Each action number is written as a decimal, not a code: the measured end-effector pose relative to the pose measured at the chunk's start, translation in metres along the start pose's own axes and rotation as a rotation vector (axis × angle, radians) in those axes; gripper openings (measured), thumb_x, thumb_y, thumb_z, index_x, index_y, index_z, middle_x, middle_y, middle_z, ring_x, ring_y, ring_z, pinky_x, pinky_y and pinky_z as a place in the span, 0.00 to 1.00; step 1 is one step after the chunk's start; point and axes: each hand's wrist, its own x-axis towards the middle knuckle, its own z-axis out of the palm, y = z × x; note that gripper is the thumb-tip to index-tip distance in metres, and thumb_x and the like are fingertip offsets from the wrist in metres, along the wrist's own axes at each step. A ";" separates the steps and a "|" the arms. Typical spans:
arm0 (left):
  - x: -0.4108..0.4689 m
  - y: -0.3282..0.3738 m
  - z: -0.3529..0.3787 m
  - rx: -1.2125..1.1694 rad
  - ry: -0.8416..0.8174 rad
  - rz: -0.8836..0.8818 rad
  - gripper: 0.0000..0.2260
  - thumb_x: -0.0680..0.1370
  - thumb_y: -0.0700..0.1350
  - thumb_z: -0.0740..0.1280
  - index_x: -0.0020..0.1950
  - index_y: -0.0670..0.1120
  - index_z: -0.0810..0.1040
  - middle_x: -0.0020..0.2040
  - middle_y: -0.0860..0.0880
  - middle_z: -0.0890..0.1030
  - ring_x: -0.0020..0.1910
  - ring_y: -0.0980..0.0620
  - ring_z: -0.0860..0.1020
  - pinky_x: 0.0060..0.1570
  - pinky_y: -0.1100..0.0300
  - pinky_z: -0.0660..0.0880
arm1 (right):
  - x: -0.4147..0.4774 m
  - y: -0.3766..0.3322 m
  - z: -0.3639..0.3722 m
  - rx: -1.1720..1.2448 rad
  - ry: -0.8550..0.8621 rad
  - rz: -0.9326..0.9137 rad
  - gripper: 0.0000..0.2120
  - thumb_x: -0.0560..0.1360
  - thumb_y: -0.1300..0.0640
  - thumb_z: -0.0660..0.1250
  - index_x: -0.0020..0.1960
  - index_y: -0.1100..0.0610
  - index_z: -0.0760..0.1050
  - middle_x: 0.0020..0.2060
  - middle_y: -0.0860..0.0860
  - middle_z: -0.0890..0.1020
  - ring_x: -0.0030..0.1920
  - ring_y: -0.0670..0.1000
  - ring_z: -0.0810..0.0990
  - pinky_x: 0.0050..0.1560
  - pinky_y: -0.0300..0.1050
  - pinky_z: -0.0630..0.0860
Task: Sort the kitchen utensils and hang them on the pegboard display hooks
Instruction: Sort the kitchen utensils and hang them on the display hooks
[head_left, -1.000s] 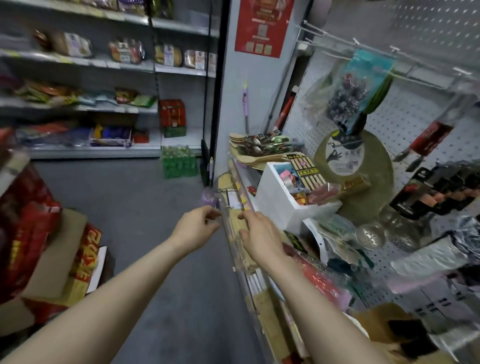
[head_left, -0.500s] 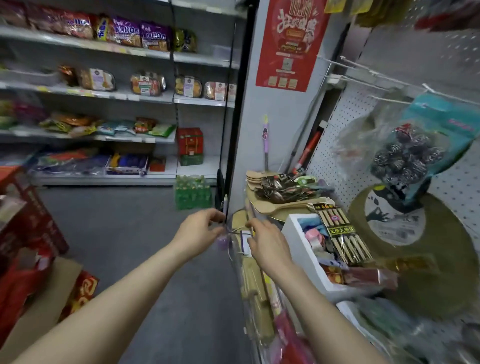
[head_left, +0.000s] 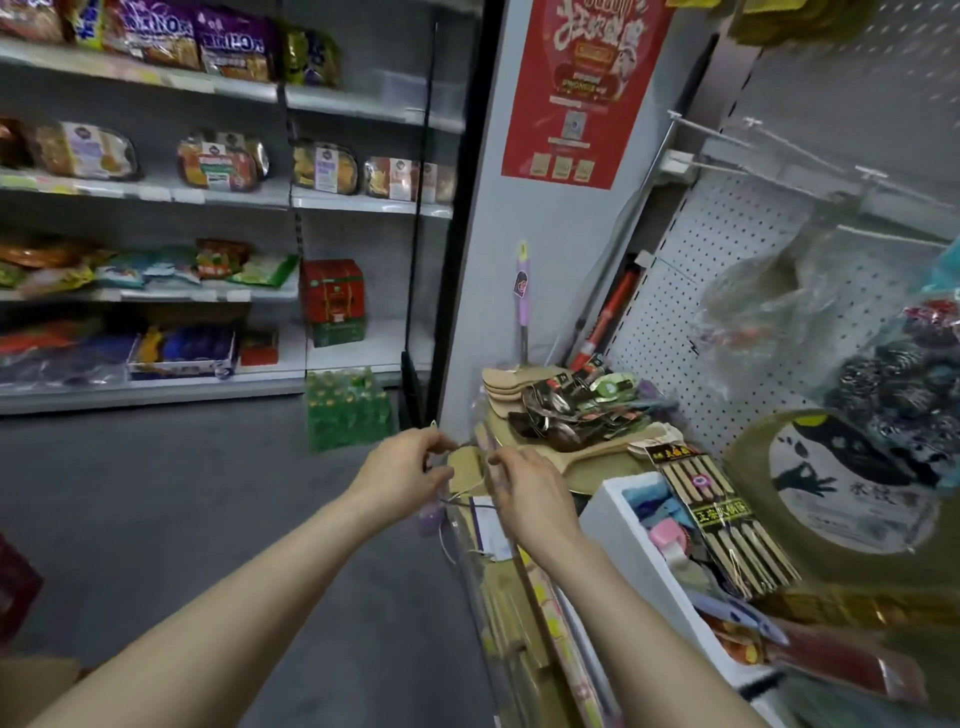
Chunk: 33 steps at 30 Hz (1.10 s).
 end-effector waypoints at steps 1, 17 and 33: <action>0.011 -0.008 -0.008 0.009 -0.006 0.019 0.14 0.76 0.46 0.69 0.61 0.51 0.78 0.58 0.53 0.80 0.56 0.53 0.78 0.56 0.54 0.75 | 0.011 -0.006 0.004 -0.004 -0.003 0.016 0.16 0.75 0.61 0.63 0.62 0.52 0.74 0.61 0.55 0.77 0.60 0.58 0.75 0.57 0.47 0.69; 0.179 -0.079 -0.020 -0.053 -0.274 0.167 0.11 0.75 0.47 0.70 0.57 0.53 0.79 0.53 0.56 0.81 0.51 0.56 0.77 0.50 0.61 0.73 | 0.139 -0.015 0.043 -0.030 0.059 0.330 0.19 0.76 0.62 0.63 0.66 0.52 0.73 0.58 0.55 0.77 0.59 0.59 0.75 0.56 0.48 0.70; 0.412 -0.038 0.055 -0.046 -0.454 0.255 0.14 0.77 0.45 0.68 0.63 0.51 0.76 0.59 0.53 0.79 0.58 0.54 0.76 0.55 0.63 0.71 | 0.314 0.114 0.040 0.052 0.097 0.560 0.18 0.75 0.64 0.63 0.64 0.52 0.73 0.59 0.54 0.77 0.60 0.58 0.75 0.59 0.51 0.73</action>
